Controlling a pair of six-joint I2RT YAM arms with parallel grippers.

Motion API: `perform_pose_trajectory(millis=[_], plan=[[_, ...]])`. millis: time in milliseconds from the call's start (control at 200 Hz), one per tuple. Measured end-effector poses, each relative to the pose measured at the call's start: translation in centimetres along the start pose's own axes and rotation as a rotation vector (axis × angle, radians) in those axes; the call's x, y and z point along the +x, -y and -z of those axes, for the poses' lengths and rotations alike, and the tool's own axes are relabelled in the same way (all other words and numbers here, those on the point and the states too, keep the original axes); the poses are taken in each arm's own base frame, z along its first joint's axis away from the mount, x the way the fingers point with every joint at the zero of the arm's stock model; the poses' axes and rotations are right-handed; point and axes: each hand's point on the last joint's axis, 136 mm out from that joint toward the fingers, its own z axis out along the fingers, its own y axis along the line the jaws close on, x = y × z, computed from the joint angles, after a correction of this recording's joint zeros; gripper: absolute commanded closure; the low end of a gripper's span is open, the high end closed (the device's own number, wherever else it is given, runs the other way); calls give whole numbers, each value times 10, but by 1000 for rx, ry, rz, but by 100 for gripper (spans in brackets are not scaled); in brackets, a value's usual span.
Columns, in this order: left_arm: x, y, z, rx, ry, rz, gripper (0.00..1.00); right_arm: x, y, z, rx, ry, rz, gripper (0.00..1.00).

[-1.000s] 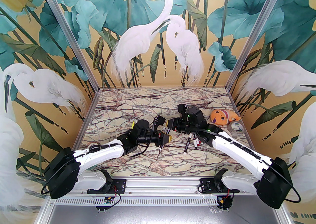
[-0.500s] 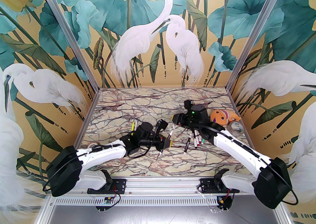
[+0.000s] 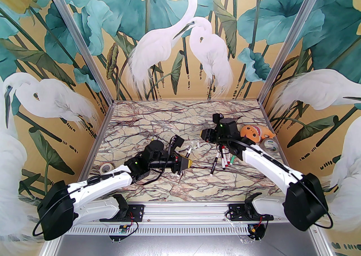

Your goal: Open the pen caps

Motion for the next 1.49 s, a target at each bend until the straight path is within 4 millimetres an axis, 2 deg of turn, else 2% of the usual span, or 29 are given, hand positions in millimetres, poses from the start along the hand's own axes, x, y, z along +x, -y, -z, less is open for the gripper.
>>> perform_pose_trajectory(millis=[195,330,635,1060,1495], plan=[[-2,-4,20,-63,52,2,95,22,39,-35,141,-191,19,85],[-1,-10,28,-116,65,10,95,28,57,-57,189,-297,35,85],[11,-26,30,-185,41,33,96,33,86,-81,229,-411,28,81],[20,-33,29,-200,19,45,95,38,96,-105,223,-470,3,80],[24,-40,26,-216,1,58,95,43,97,-108,211,-486,-6,71]])
